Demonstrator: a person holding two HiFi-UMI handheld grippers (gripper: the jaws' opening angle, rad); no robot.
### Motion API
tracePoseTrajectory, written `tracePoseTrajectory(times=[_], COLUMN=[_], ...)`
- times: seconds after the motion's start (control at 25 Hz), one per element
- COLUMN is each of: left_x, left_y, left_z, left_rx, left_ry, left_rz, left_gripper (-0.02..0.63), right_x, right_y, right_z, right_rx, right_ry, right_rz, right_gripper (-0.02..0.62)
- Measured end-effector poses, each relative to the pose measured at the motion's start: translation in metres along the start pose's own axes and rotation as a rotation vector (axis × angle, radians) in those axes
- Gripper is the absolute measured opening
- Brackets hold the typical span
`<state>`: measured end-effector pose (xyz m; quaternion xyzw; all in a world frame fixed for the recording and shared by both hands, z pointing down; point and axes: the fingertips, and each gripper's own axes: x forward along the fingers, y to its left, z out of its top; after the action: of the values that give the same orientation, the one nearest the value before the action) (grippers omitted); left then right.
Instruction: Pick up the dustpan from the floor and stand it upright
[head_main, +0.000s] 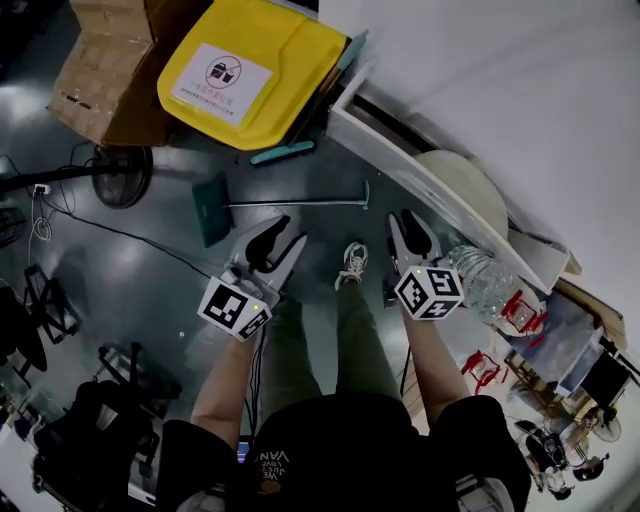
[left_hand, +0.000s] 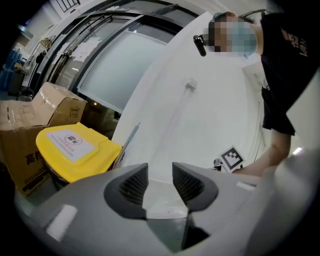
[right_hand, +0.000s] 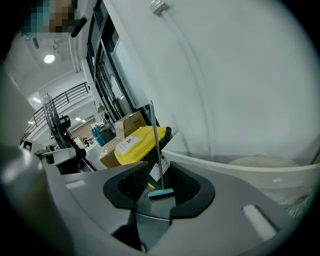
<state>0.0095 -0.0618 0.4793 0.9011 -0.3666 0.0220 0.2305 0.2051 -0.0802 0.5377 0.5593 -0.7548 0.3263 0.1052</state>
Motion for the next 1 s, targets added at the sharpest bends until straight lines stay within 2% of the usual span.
tracePoseTrajectory(times=[0.36,0.72,0.8,1.0], left_x=[0.010,0.020,0.021,0.022], left_y=[0.039,0.058,0.064,0.084], left_z=[-0.075,-0.155,-0.170,-0.214], left_rx=[-0.012,0.005,-0.011,0.004], left_ry=[0.027,0.077,0.094,0.121], left_rz=[0.014,-0.002,0.000,0.014], left_gripper=[0.159,0.158,0.160,0.160], right_x=[0.055,0.114,0.125,0.147], right_y=[-0.031,-0.080,-0.091,-0.118], right_z=[-0.083,-0.190,-0.213,-0.269], right_rx=[-0.002,-0.031,-0.017,0.059], right_ry=[0.080,0.189,0.218,0.279], right_rz=[-0.038,-0.103,-0.124,-0.166], right_gripper=[0.126,0.126,0.126,0.124])
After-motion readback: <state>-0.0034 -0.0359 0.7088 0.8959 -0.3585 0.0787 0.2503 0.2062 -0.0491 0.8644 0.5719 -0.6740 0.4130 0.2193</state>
